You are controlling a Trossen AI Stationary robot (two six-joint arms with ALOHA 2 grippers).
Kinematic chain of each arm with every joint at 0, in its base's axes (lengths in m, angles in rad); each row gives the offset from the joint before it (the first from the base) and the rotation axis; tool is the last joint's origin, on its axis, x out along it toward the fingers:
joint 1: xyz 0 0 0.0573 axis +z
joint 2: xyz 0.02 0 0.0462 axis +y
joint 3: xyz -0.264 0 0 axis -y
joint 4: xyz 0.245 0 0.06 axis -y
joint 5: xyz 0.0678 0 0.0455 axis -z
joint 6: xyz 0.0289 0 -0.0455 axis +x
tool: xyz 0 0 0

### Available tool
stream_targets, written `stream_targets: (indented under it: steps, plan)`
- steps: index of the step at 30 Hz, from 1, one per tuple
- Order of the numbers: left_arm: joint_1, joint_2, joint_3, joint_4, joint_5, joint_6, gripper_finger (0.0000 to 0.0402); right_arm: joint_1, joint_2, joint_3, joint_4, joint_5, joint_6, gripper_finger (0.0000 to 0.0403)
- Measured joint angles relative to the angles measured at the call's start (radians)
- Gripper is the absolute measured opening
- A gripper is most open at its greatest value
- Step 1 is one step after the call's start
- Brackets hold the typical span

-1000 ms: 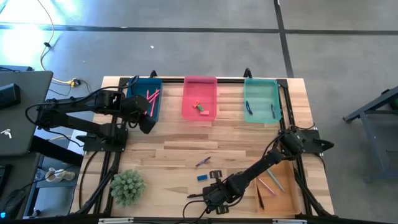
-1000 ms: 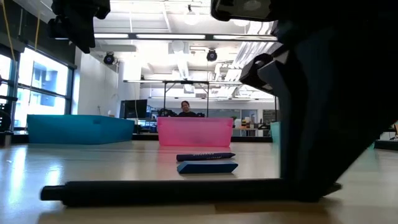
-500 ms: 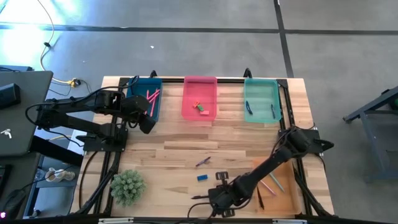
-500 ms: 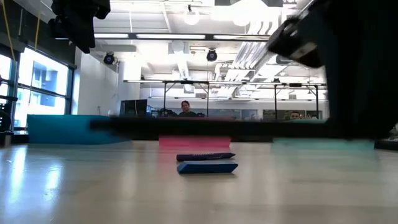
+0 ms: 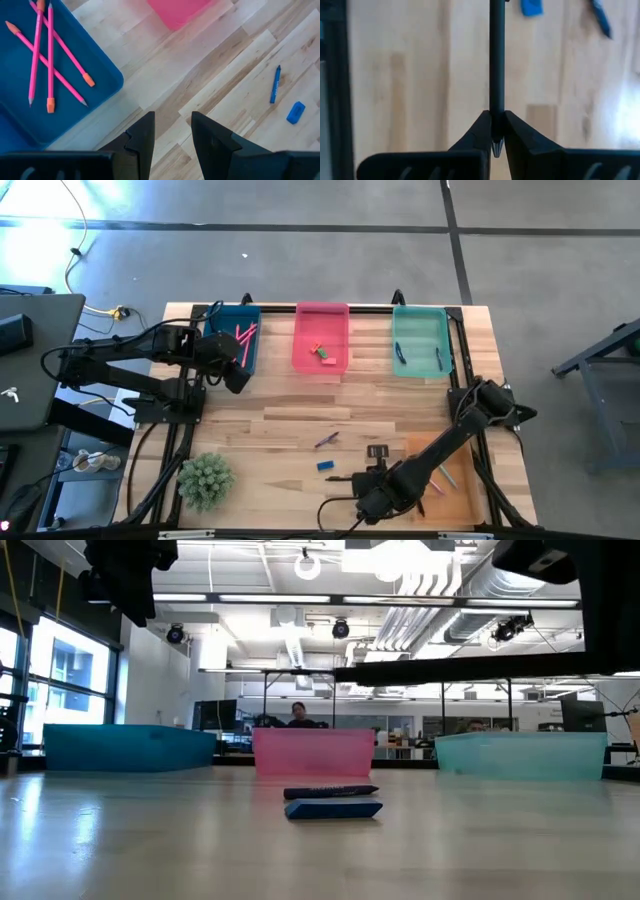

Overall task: Sort crayons/erasers/pens/pencils in bins
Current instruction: Put the black pen into the orange bin

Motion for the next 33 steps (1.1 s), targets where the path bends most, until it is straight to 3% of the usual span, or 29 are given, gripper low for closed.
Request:
stream_targets:
  steps: [16, 29, 33]
  plan:
    - [0.000, 0.000, 0.000, 0.000, -0.002, 0.000, 0.0115, 0.063, -0.069, 0.001, -0.358, 0.059, 0.153, 0.0014]
    - [0.000, 0.000, 0.000, 0.000, -0.002, 0.000, 0.0115, 0.131, -0.198, 0.001, -0.551, 0.148, 0.400, 0.0014]
    - [0.000, 0.000, 0.000, 0.000, -0.002, 0.000, 0.0115, 0.156, -0.267, -0.085, -0.552, 0.144, 0.523, 0.0014]
